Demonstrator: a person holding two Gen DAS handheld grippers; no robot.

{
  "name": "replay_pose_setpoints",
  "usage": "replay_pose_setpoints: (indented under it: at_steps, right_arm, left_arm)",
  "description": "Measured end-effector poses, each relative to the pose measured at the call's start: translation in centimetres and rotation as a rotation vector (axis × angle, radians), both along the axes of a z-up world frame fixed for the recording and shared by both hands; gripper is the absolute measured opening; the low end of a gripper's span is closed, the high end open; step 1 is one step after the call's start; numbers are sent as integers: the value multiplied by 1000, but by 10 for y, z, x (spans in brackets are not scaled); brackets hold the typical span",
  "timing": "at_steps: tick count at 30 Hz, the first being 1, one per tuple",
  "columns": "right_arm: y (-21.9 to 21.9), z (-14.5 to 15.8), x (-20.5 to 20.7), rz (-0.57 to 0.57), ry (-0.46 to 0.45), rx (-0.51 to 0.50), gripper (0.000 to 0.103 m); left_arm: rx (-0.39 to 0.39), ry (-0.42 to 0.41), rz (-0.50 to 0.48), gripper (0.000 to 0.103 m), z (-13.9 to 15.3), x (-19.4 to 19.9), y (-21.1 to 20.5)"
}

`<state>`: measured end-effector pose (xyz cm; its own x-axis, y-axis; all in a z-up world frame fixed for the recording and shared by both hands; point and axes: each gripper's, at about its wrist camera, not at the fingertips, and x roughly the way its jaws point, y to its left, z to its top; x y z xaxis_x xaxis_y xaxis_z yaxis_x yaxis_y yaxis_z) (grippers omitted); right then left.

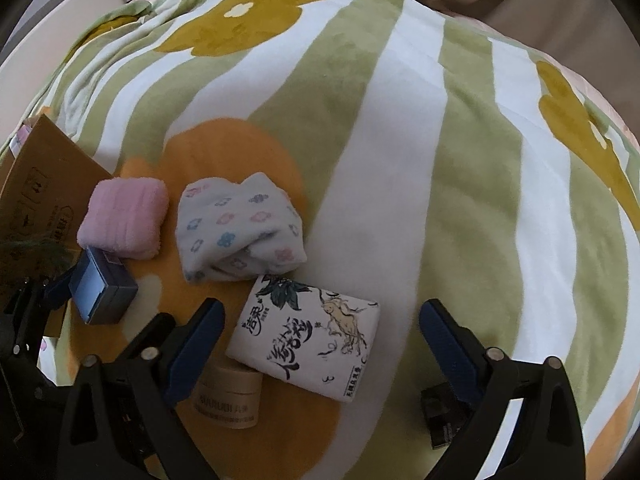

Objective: Organize objects
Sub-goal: 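Grasp the blue square box with the left tool while the right tool grasps the printed paper pack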

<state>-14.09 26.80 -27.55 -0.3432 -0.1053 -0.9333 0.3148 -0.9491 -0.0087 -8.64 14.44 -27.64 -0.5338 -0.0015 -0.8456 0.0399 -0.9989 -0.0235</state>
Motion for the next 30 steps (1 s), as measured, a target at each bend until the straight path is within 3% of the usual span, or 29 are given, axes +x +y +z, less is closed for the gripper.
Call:
replay_pose_setpoints:
  at_steps: [3,5,10,16,30]
  right_arm:
    - [-2,-2,1,6,7,24,88]
    - [-3,-2,2,12,12,32,84]
    - [-9,-2,5,28,24,43,69]
    - [-10,2,10,22,41,44,64]
    - [-10,20,16,3,76,20,64]
  left_arm:
    - [-2,3,-5,67,0,1,0]
    - [3,4,-10,54,-1,2,-1]
    - [-6,4,-21,41,0,3,-2]
    - [-1,14,-31,38,5,5,-3]
    - [17,36,-29,37,21,17,-8]
